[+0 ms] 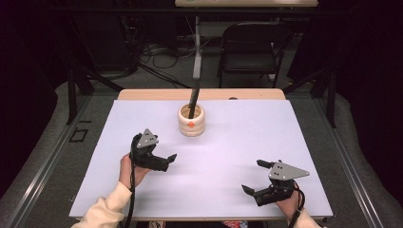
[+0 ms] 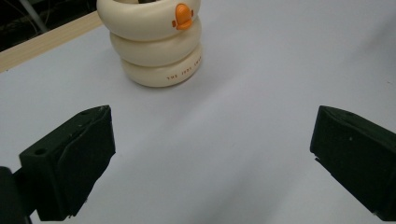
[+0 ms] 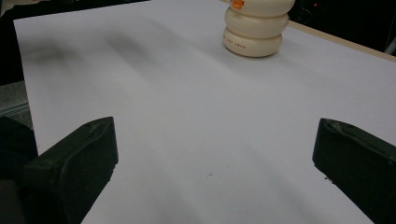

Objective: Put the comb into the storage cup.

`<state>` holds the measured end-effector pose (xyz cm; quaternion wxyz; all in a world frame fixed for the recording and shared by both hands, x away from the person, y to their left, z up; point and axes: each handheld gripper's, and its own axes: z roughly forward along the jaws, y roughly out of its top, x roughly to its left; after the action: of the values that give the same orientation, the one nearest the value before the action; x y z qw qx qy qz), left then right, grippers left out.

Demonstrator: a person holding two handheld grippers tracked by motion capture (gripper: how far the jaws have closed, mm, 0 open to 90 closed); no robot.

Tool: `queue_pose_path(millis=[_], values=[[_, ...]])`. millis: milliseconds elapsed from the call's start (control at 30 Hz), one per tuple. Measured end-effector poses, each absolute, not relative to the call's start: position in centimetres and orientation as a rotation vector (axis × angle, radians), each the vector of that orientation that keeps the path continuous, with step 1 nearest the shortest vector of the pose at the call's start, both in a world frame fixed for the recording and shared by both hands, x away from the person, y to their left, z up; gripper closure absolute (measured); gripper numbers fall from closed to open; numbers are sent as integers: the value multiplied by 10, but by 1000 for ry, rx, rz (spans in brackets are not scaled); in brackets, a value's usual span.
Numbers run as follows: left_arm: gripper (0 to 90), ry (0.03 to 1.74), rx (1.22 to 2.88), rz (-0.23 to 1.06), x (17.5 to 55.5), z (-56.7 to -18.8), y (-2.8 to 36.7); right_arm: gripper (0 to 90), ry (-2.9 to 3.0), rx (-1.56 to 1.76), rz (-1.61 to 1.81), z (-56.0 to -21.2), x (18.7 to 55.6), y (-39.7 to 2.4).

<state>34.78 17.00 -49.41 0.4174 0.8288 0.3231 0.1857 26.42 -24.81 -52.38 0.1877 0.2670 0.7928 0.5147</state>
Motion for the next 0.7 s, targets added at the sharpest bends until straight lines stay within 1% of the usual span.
queue_pose_path(millis=[700], values=[[0,835,2035,475,317,-502,193,0,2250,755,1435,-525,266,-247]])
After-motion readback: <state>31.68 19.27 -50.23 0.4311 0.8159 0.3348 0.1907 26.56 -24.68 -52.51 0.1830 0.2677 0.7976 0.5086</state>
